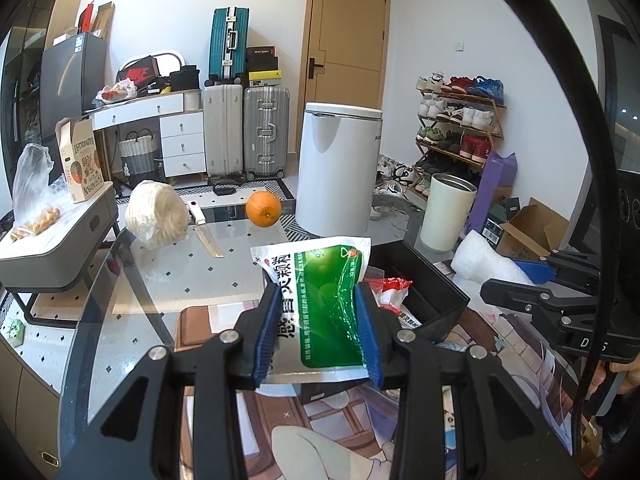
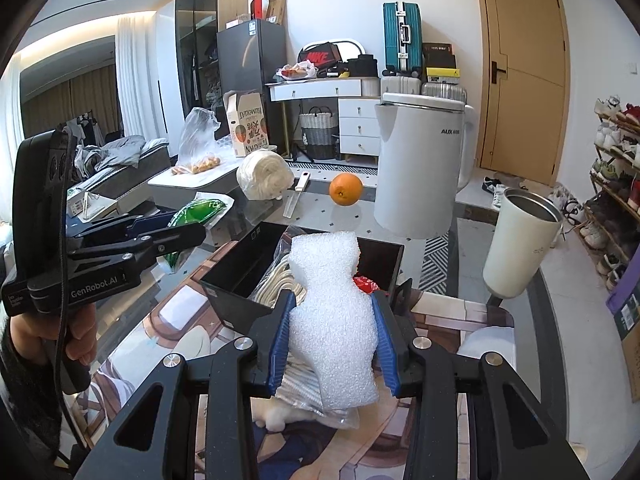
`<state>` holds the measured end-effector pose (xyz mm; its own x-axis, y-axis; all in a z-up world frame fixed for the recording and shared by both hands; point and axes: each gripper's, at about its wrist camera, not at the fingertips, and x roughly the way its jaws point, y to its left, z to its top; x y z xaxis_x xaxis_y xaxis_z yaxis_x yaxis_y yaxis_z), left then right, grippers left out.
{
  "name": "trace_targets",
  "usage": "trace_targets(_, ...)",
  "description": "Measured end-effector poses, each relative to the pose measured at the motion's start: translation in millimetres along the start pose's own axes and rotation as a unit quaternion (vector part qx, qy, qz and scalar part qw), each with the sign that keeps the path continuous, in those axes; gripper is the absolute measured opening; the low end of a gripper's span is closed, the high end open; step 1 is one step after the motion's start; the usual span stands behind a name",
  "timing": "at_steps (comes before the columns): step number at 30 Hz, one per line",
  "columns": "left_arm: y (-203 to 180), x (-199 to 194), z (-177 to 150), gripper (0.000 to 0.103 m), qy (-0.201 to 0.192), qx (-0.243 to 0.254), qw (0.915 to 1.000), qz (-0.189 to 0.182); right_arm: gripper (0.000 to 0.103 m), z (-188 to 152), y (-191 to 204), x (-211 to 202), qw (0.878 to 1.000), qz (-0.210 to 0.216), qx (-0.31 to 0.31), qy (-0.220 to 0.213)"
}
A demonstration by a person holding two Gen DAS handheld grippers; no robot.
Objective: Organize soft objects
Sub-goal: 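Lift the green sachet with the left gripper while the right carries the white foam over the box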
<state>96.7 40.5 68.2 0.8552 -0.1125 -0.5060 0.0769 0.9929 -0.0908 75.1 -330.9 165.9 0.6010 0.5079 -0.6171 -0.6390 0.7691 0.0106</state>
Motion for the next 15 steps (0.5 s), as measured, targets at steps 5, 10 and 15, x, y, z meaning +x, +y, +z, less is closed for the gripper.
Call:
trace_targets(5, 1, 13, 4, 0.036, 0.005, -0.001, 1.0000, 0.006, 0.038, 6, -5, 12, 1.000, 0.002, 0.005, 0.006)
trace_targets(10, 1, 24, 7, 0.036, 0.013, -0.003, 0.9999, 0.008, 0.038, 10, -10, 22, 1.000, 0.002, 0.010, 0.009)
trace_targets(15, -2, 36, 11, 0.036, 0.020, 0.001, 0.9998, 0.005, 0.038, 13, -15, 31, 1.000, 0.001, 0.012, 0.015)
